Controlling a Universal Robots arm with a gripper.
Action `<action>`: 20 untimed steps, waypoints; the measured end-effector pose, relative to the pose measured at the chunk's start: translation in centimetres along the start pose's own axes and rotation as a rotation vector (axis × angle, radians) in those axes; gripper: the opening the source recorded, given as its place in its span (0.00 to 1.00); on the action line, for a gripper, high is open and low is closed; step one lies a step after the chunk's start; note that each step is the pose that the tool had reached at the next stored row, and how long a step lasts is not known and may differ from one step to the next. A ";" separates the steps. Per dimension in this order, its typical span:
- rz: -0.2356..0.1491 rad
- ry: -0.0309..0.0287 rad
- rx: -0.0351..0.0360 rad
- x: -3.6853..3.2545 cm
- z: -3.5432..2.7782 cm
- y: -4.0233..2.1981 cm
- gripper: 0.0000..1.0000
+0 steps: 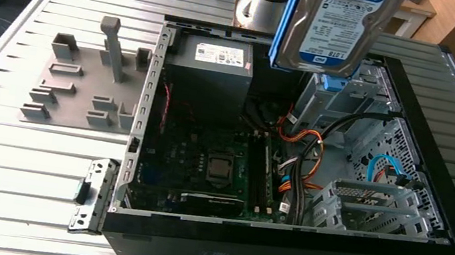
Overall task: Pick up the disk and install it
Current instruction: 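Pick up the disk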
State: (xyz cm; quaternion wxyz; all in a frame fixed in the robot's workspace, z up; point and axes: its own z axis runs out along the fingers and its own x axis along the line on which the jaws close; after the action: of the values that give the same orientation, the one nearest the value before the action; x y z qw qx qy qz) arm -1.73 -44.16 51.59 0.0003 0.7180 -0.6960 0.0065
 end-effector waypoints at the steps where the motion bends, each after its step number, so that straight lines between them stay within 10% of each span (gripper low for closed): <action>1: 0.002 -0.0083 0.0003 0.03 0.02 0.00 0.36; 9: 0.041 -0.0695 0.0022 0.03 0.10 0.01 0.36; 20: 0.049 -0.0727 0.0025 0.61 0.13 0.00 0.36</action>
State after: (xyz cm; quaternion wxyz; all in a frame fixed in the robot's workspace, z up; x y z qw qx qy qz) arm -1.71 -44.77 51.46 -0.0260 0.7006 -0.7128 -0.0188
